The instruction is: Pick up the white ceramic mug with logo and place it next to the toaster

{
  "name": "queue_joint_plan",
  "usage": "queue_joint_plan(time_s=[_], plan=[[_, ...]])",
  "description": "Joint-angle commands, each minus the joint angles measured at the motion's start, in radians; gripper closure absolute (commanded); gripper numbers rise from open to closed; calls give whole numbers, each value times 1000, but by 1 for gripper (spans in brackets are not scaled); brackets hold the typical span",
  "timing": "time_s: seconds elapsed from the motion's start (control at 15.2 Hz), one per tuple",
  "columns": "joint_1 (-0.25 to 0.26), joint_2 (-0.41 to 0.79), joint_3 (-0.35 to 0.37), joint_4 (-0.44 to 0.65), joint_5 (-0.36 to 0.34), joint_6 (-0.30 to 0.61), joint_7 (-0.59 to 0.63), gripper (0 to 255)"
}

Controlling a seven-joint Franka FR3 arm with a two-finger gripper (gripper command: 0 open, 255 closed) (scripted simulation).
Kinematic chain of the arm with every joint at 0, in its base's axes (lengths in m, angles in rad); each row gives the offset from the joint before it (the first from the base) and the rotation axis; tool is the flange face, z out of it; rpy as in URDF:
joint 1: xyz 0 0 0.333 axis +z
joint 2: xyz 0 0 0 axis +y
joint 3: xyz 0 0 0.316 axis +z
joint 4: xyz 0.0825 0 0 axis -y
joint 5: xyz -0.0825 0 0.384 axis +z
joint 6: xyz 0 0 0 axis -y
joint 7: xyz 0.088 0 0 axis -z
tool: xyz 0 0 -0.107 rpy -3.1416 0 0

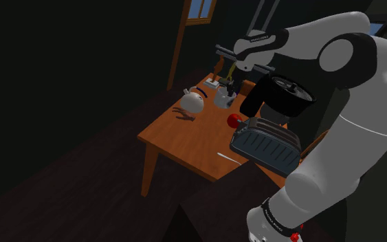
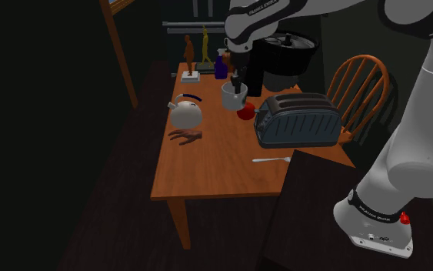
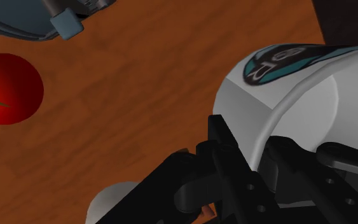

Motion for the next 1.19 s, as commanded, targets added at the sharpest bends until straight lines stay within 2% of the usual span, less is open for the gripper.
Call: queue_joint_plan(time_s=[0.0,1.12], plan=[[-2,9,0,-12,3,21,-5,255],[-9,123,10,-100,36,219,-30,255]])
